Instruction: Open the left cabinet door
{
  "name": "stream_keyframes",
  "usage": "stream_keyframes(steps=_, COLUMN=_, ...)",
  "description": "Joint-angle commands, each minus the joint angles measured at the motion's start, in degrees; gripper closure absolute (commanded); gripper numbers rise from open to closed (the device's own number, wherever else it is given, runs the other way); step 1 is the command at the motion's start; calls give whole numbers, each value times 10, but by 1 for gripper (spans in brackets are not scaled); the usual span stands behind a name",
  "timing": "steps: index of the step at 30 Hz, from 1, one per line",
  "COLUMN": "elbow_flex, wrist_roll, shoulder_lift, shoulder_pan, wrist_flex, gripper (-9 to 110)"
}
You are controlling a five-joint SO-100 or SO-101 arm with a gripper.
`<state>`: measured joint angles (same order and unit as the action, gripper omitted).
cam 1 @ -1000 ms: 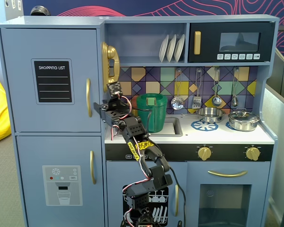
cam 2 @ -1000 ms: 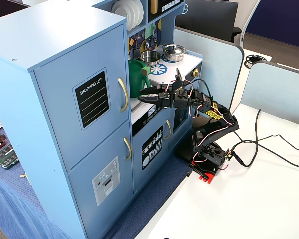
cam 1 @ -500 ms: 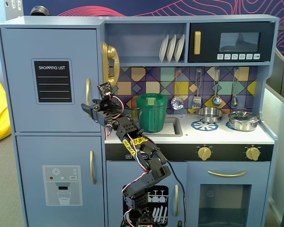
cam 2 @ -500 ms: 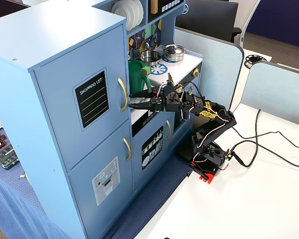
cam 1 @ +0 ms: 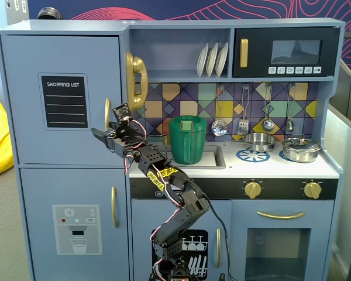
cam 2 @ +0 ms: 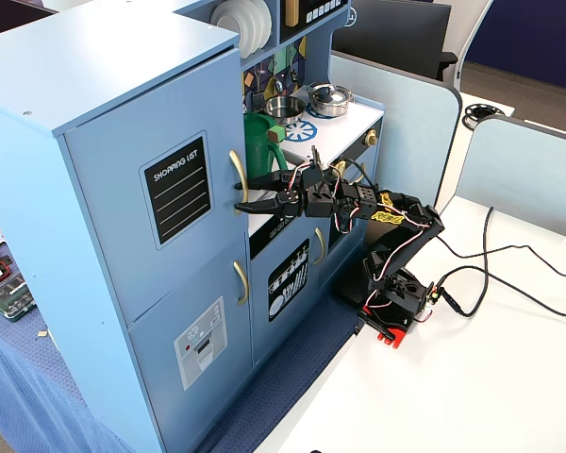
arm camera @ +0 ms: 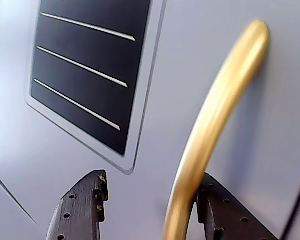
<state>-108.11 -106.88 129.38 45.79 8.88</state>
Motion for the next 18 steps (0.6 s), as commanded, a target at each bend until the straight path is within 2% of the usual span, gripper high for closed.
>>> stream_keyframes(steps=1, elbow_flex=3, wrist_roll=-43, shoulder_lift=9, shoulder_pan=53, wrist_flex=-44, gripper=90)
stream_keyframes(steps=10, elbow_flex=-66, wrist_roll=-83, shoulder_lift=85, shoulder_pan=103, wrist_flex=-44, gripper=91)
stream_keyframes(steps=18, elbow_flex=-147, wrist_roll=-81, shoulder_lift=219, shoulder_pan=76, wrist_flex=-14, gripper=91)
